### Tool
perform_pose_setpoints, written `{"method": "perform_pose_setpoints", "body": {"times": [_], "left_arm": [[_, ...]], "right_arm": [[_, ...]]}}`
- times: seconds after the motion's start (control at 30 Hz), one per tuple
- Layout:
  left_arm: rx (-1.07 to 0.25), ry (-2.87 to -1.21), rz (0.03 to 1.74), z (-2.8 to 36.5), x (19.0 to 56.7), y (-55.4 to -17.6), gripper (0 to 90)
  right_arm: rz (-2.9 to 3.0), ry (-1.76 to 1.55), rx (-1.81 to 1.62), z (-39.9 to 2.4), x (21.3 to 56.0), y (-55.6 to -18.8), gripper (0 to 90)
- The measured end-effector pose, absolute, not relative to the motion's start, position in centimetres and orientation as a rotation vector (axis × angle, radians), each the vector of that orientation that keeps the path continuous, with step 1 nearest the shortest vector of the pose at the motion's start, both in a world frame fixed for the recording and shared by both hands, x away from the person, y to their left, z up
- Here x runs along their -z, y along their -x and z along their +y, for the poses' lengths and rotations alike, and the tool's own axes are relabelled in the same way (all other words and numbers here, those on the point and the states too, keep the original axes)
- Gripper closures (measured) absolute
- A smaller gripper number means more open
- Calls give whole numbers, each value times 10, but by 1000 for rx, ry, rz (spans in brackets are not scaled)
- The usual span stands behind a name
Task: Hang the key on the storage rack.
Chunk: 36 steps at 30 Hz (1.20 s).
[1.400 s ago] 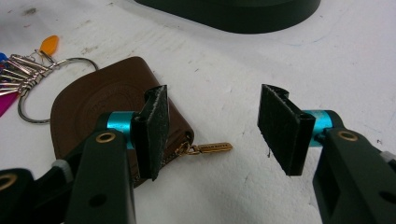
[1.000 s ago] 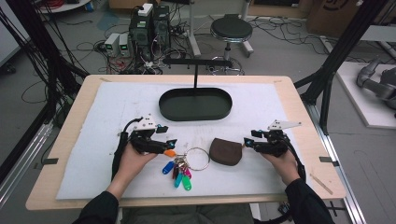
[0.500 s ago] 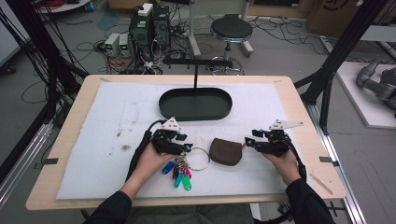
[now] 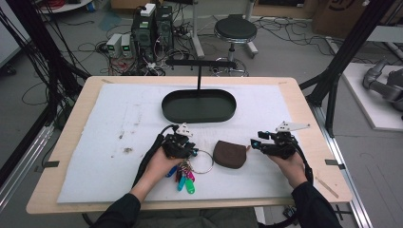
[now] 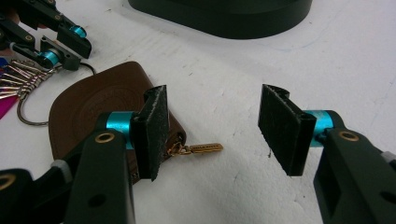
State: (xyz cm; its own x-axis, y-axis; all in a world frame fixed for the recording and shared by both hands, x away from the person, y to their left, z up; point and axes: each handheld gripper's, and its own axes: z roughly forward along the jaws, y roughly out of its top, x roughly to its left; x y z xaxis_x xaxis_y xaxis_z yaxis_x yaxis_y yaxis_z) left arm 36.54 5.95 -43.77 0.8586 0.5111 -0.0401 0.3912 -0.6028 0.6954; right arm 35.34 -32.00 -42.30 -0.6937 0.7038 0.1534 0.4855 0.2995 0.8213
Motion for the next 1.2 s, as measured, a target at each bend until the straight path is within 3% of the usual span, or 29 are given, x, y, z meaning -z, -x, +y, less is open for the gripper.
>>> {"method": "perform_pose_setpoints", "body": {"times": [0.03, 0.17, 0.43, 0.67, 0.87, 1.2], "left_arm": [[-232, -2303, 634, 57, 437, -362, 782], [-294, -2318, 606, 53, 438, -355, 856], [-274, -2294, 606, 56, 438, -357, 861], [-287, -2147, 620, 75, 420, -360, 862], [-287, -2055, 563, 90, 401, -355, 862], [-216, -2078, 417, 94, 394, -341, 855]], "right_arm": [[2329, -1095, -1338, -320, 423, -354, 436], [2327, -1096, -1340, -321, 423, -354, 425], [2321, -1096, -1346, -322, 423, -353, 425], [2314, -1097, -1351, -323, 422, -354, 426], [2309, -1101, -1357, -324, 422, -353, 425], [2311, -1100, -1360, -323, 422, -353, 426]]}}
